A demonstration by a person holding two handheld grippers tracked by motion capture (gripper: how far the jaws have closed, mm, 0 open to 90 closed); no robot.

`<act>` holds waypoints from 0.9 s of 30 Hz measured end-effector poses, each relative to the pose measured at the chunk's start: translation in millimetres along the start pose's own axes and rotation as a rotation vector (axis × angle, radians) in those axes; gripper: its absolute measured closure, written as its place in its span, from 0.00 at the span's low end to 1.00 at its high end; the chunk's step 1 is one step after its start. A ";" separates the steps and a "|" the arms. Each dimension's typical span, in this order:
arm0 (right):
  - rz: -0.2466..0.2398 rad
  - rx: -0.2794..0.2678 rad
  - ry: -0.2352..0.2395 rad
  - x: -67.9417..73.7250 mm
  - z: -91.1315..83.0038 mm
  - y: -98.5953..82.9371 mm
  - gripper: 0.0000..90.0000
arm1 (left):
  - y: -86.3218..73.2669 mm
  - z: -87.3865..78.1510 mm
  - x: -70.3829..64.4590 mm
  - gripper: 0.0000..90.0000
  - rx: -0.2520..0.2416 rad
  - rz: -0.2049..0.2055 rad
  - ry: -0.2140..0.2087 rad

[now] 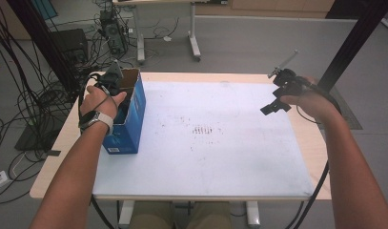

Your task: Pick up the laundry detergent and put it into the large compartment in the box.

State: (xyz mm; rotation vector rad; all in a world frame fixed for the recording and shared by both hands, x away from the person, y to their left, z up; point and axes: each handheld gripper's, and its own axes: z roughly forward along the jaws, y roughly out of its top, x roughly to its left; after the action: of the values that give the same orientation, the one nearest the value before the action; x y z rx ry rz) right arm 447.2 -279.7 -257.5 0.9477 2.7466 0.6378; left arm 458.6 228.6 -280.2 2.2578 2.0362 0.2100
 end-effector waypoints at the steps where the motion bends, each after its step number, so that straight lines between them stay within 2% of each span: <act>1: 0.001 -0.001 0.000 0.0 0.0 0.0 0.07 | -0.1 -0.1 0.1 0.42 -0.001 0.000 0.000; 21: 0.002 0.000 0.002 -0.2 0.7 -0.9 0.07 | 0.7 0.0 0.8 0.41 0.001 0.010 -0.008; 27: 0.003 0.001 0.002 0.1 0.8 -0.6 0.07 | 0.3 -0.9 2.5 0.33 -0.006 0.009 -0.026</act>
State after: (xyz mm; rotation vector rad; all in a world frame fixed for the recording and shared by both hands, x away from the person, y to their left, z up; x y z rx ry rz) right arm 447.0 -279.7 -258.5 0.9520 2.7475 0.6384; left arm 459.1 231.0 -279.1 2.2544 2.0106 0.1867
